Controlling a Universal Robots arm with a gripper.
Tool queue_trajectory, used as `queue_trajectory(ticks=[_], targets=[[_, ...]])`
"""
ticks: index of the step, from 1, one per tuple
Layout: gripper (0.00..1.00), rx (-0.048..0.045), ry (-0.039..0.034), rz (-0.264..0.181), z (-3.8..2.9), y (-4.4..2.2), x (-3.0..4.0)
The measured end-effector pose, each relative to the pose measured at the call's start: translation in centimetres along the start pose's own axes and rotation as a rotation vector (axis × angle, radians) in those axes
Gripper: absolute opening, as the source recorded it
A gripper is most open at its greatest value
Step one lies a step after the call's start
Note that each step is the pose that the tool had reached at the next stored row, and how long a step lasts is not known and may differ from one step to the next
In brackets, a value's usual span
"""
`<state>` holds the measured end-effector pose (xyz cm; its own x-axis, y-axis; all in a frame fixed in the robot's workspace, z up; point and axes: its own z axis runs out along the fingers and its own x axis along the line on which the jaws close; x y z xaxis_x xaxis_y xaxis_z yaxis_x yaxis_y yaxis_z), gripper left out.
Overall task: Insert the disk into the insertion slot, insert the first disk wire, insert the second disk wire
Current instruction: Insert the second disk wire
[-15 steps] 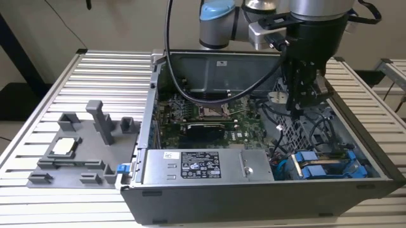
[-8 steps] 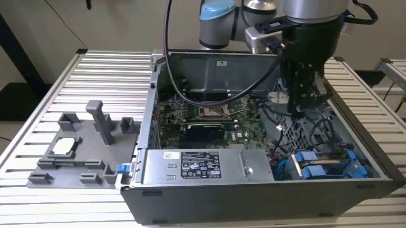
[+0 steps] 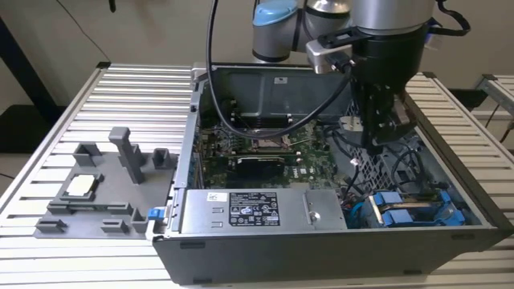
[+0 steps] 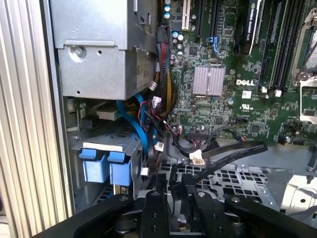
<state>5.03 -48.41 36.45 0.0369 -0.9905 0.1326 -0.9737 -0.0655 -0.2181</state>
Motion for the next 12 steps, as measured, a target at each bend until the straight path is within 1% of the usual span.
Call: queue_trajectory(ticks=[12], targets=[[0.27, 0.0012, -0.0005, 0.0, 0.22, 0.06, -0.09]])
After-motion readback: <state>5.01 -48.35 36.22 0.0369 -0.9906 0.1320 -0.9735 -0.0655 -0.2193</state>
